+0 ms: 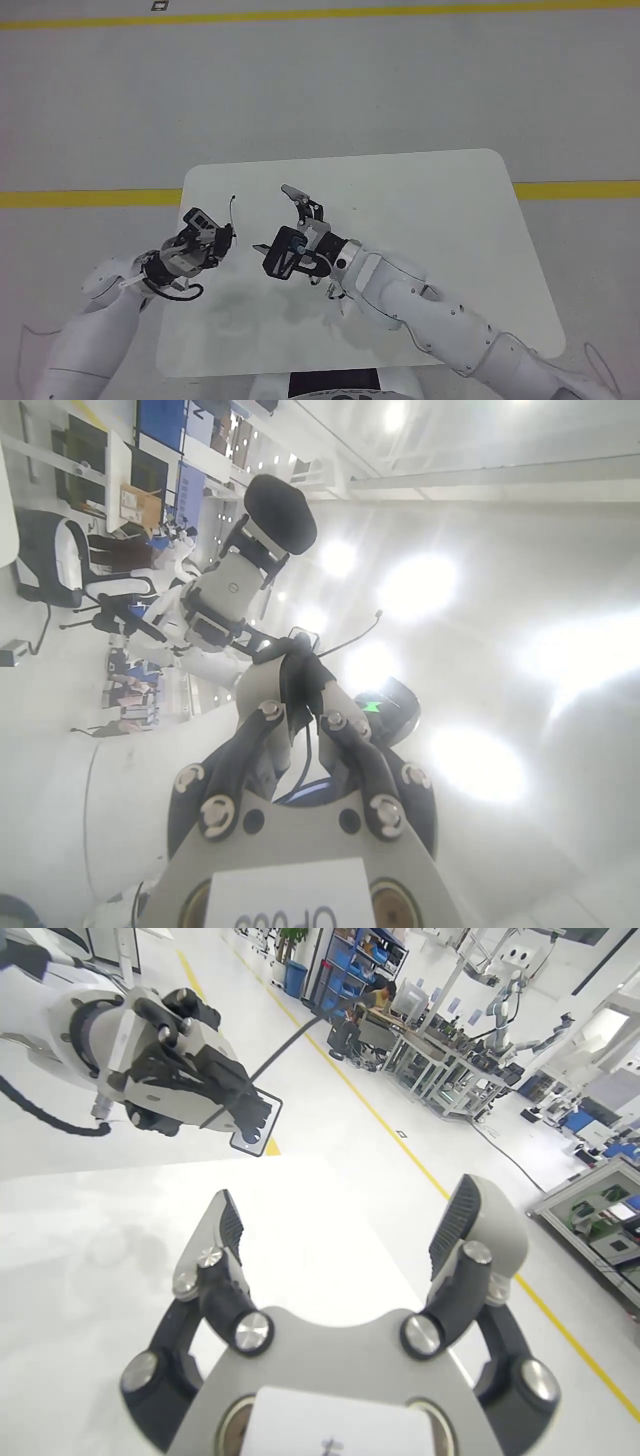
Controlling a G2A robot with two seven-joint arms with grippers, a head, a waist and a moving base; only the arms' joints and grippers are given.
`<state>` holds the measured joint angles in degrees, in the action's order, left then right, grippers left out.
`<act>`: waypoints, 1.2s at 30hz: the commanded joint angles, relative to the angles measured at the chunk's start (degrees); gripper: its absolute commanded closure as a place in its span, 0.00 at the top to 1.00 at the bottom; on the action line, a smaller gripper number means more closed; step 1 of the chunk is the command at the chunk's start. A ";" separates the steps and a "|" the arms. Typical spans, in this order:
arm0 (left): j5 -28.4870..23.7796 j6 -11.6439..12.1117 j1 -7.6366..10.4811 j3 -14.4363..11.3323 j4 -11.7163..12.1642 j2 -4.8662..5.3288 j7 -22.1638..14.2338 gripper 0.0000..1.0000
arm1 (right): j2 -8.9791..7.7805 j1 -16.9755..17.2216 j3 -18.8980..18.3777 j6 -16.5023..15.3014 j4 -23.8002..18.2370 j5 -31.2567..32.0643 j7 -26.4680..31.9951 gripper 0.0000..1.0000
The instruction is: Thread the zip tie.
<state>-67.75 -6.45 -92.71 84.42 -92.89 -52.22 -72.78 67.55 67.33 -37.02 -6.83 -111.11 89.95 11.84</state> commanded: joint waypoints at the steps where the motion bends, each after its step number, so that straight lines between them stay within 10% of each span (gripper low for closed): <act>1: -1.47 0.18 0.07 -0.46 0.12 -0.23 1.33 0.00 | 0.06 -0.05 0.42 -0.78 -0.15 0.00 -3.01 1.00; 23: -6.86 1.47 2.10 -1.28 0.32 -1.42 4.23 0.00 | -0.72 -6.78 5.46 -0.23 3.22 0.00 -8.85 1.00; 32: -7.95 1.78 2.36 -2.46 -0.06 -2.09 6.72 0.00 | -0.85 -9.49 7.95 4.81 4.87 0.00 -11.27 0.99; 34: -8.44 2.10 2.59 -2.69 -0.04 -2.29 7.20 0.00 | -0.85 -10.20 9.04 5.98 5.48 0.00 -11.54 0.58; 36: -9.21 2.55 2.83 -2.93 0.04 -2.50 7.59 0.00 | -0.80 -10.70 9.88 6.92 5.88 0.00 -11.73 0.53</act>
<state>-76.61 -4.09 -89.99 81.62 -92.89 -54.61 -65.37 66.72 56.86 -27.51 -0.36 -105.40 89.95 0.19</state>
